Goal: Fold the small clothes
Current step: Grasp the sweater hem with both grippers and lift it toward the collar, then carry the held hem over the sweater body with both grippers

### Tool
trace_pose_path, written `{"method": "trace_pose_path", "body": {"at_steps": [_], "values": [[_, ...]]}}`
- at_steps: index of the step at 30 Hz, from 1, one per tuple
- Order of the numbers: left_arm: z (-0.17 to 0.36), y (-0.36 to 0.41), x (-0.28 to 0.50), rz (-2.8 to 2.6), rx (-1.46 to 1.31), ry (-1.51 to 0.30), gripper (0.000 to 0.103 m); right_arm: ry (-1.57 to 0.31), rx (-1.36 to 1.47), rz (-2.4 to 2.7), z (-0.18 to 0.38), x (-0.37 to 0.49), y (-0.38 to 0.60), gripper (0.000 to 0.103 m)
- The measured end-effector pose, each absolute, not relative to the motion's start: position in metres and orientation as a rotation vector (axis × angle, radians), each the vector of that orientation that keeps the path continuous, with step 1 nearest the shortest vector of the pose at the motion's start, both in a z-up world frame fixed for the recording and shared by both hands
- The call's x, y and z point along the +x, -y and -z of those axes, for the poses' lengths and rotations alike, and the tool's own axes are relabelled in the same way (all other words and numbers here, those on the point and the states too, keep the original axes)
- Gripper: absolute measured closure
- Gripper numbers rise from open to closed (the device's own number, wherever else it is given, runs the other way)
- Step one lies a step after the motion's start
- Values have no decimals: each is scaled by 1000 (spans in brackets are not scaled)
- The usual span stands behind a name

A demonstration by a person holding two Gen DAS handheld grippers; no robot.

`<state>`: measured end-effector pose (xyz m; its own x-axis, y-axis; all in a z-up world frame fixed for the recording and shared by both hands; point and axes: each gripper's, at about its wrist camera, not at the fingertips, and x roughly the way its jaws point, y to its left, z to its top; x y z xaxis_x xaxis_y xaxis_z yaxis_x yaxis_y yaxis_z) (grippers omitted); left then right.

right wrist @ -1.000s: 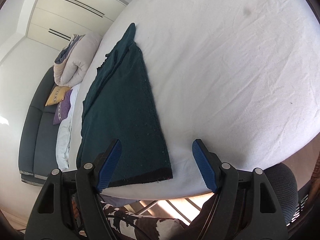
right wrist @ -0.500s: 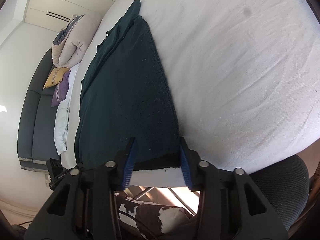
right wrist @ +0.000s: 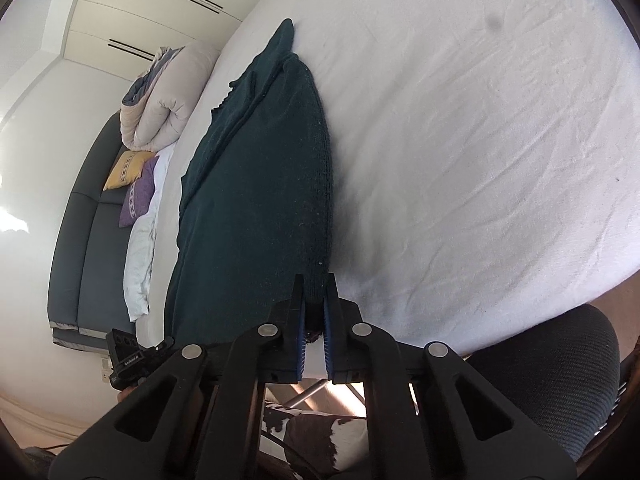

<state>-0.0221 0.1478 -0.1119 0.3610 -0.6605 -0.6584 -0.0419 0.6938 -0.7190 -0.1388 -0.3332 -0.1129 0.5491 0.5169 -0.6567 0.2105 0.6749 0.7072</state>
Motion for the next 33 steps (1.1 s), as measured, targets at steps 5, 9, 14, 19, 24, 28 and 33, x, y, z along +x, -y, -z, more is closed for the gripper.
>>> {"method": "trace_pose_path", "body": {"at_steps": [5,9,14,19,24,28,33], "values": [[104,-152,-24,491,-821,-1103,94,-956,865,-248,98,-137,331,97],[98,-157,-21,540,-916,-1053,94,-935,871,-285,87,-131,325,97],[84,-156,-8,585,-964,-1004,94,-894,912,-345,71,-115,319,97],[63,-159,16,618,-989,-944,94,-848,942,-395,49,-89,311,97],[43,-166,46,624,-1007,-892,97,-810,951,-426,26,-55,304,97],[29,-168,69,622,-993,-859,97,-809,915,-453,9,-26,289,97],[17,-171,92,615,-993,-819,97,-802,893,-454,-3,13,277,97]]}}
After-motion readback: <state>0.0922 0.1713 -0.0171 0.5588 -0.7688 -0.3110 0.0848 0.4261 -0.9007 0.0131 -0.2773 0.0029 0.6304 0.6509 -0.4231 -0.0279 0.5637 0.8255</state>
